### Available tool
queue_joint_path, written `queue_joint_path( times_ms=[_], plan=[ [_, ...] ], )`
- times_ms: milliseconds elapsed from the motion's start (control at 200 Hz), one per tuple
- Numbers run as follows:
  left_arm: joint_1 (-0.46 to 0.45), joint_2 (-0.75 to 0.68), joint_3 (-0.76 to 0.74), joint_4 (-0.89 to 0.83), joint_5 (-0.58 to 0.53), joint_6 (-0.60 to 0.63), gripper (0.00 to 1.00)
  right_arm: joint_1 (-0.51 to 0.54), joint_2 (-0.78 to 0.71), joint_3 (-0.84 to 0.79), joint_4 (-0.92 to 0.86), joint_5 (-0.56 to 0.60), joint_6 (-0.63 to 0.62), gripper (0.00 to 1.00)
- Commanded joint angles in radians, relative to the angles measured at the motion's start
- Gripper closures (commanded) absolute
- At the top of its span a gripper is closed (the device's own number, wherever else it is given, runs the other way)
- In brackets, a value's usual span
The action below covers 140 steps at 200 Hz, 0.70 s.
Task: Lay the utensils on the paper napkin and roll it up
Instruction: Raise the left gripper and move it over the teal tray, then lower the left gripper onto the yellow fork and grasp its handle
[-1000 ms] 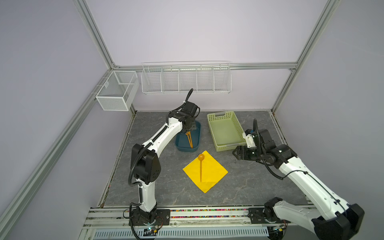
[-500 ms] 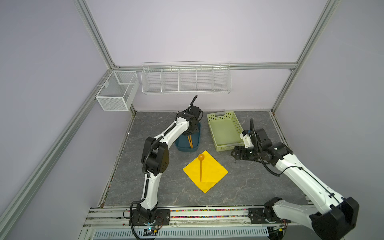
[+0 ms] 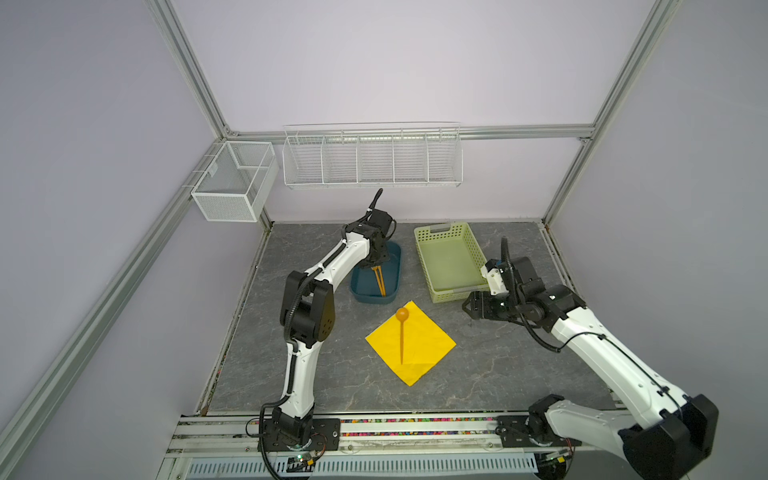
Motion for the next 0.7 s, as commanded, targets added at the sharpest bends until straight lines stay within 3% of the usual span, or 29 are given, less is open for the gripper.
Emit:
queue_joint_path(
  times_ms=[0,695],
  plan=[
    [-0.002,0.046,0.014,-0.009,0.021,-0.019,0.82,-0.005,-0.012,-0.010,0.004,0.012,-0.012,0.25],
    [-0.003,0.192,0.113,-0.061,0.045,-0.035,0.80,-0.010,0.009,-0.001,0.007,0.006,-0.015,0.24]
  ],
)
